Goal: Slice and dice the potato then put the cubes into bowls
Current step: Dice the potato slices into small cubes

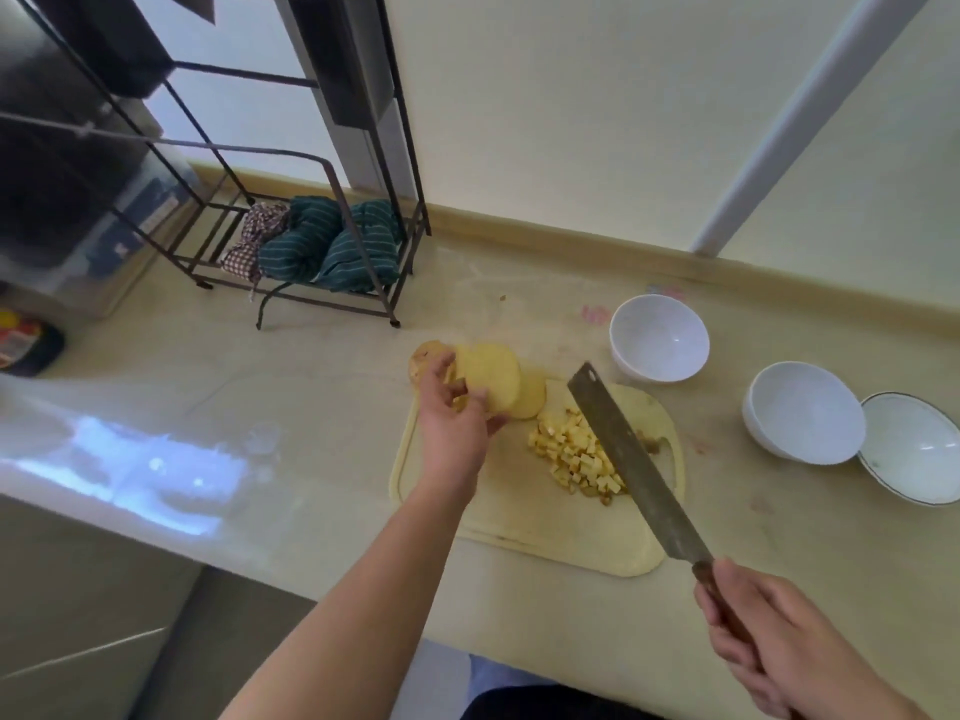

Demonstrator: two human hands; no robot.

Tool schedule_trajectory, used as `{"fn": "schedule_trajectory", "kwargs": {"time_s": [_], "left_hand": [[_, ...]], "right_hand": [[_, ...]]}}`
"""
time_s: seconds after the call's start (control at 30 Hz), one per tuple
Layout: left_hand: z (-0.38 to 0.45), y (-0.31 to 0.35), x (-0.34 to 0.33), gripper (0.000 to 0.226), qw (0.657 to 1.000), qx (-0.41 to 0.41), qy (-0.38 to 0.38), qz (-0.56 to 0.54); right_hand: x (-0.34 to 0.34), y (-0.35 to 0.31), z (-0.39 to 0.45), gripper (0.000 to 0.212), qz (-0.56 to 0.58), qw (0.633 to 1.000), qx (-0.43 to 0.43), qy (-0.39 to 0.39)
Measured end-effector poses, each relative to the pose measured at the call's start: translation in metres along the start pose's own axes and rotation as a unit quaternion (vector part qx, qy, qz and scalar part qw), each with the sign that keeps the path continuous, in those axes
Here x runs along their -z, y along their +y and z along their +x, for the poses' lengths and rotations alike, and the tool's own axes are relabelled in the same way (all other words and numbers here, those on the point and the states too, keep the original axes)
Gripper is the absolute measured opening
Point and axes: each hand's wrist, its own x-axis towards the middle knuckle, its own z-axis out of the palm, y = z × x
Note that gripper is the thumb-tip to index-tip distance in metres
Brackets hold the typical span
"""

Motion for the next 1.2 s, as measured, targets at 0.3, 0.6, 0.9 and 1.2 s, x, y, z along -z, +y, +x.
{"fn": "schedule_trajectory", "kwargs": {"time_s": [0.3,0.6,0.9,1.2], "left_hand": [[-0.097,-0.075,0.008,0.065,0.991,0.020,0.124,0.037],[-0.111,-0.109,0.010,0.076,0.918,-0.081,0.100,0.374],[-0.082,-0.132,0.030,0.034,0.712,-0.452,0.057,0.535],[-0.074,-0.140,0.028,0.032,0.735,-0.453,0.014,0.505]], "right_hand": [[-0.008,-0.008,0.050,0.053,-0.086,0.983,-0.031,-0.162],[0.009,-0.002,0.077,0.051,-0.184,0.961,-0.047,-0.201],[0.019,-0.004,0.086,0.067,-0.291,0.938,0.046,-0.181],[0.024,-0.003,0.084,0.091,-0.360,0.911,0.110,-0.166]]}}
